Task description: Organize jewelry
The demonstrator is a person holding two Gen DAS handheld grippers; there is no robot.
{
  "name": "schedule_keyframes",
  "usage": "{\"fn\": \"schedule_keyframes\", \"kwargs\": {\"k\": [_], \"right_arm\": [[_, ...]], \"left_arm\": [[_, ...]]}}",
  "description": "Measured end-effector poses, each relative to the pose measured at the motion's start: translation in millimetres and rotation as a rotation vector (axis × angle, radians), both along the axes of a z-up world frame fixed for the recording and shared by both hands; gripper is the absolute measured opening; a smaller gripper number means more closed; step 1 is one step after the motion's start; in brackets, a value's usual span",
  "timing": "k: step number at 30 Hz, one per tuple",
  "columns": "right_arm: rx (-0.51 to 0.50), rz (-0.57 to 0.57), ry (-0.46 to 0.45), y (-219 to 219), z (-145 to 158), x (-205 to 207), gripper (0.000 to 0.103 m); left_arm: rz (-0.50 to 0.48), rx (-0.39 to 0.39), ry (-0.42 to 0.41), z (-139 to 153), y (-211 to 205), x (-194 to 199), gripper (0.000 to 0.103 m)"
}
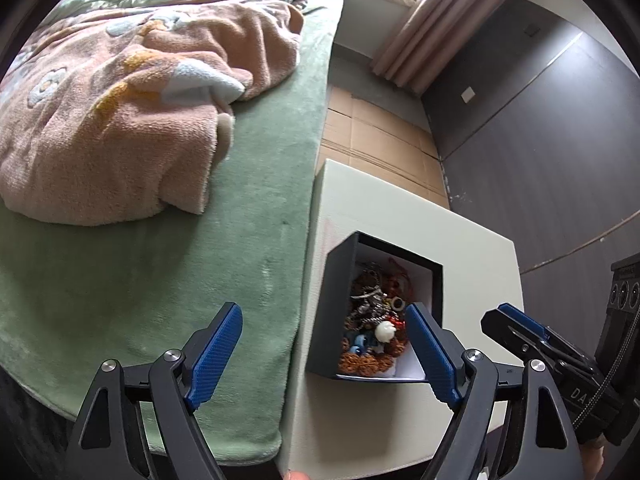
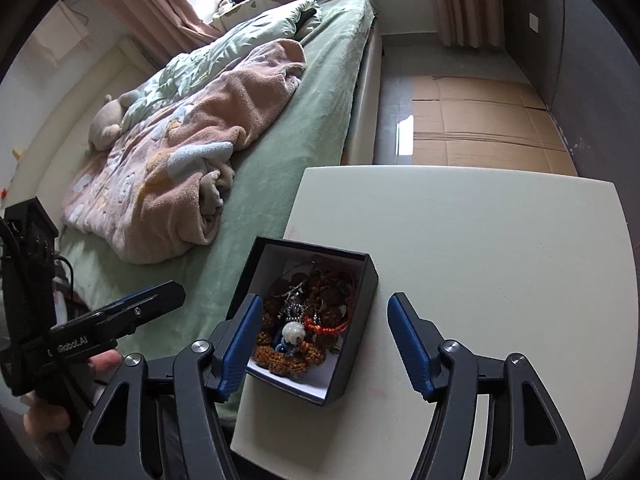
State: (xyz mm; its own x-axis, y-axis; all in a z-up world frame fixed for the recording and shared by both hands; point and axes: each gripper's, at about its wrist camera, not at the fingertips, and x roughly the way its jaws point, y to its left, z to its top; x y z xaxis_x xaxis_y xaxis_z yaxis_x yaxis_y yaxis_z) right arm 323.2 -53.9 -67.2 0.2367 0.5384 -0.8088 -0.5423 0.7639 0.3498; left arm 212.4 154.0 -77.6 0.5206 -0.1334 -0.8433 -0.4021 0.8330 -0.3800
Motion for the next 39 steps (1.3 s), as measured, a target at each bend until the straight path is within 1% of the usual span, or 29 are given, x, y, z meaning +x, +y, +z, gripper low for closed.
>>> {"fn": "schedule_keyframes", "kwargs": {"k": [1, 2, 3, 5, 8, 10, 12, 13, 16, 17, 27, 29, 32, 35, 39], "right_arm": [[0.002, -0.009, -0.004, -5, 1, -3, 0.066], [0.007, -0.017, -0.009, -11, 3, -5, 0.070], [0.014, -0.028, -0.013, -17, 5, -8, 0.077], [0.032, -0.053, -0.020, -30, 8, -14, 0.085], [0.051, -0.088, -0.022, -47, 11, -22, 0.087], [0.060, -0.110, -0.031, -59, 13, -28, 0.089], [0.065, -0.138, -0.041, -69, 15, -33, 0.096], [0.070, -0.160, -0.049, -76, 16, -36, 0.097], [0.094, -0.201, -0.065, -94, 19, -42, 0.099], [0.101, -0.209, -0.070, -99, 21, -44, 0.103], [0.111, -0.277, -0.152, -140, 41, -78, 0.103], [0.113, -0.283, -0.165, -147, 44, -86, 0.103], [0.123, -0.285, -0.171, -152, 48, -97, 0.103], [0.124, -0.290, -0.190, -158, 52, -110, 0.103], [0.106, -0.299, -0.226, -165, 60, -130, 0.103]], "left_arm": [[-0.011, 0.000, -0.006, 1, -4, 0, 0.084], [-0.019, 0.002, -0.012, 2, -8, -1, 0.084], [-0.027, 0.004, -0.019, 5, -12, -2, 0.084], [-0.038, 0.007, -0.036, 10, -19, -3, 0.086], [-0.075, 0.028, -0.074, 21, -35, -7, 0.094], [-0.101, 0.049, -0.092, 27, -45, -10, 0.095], [-0.120, 0.055, -0.098, 31, -53, -13, 0.095], [-0.129, 0.055, -0.103, 33, -57, -15, 0.095], [-0.151, 0.071, -0.130, 41, -67, -23, 0.103], [-0.153, 0.079, -0.139, 43, -70, -25, 0.103], [-0.179, 0.138, -0.199, 70, -94, -59, 0.103], [-0.182, 0.160, -0.212, 76, -99, -67, 0.103], [-0.184, 0.196, -0.229, 83, -107, -78, 0.103], [-0.188, 0.195, -0.236, 87, -111, -89, 0.103], [-0.204, 0.221, -0.254, 97, -120, -104, 0.103]]}}
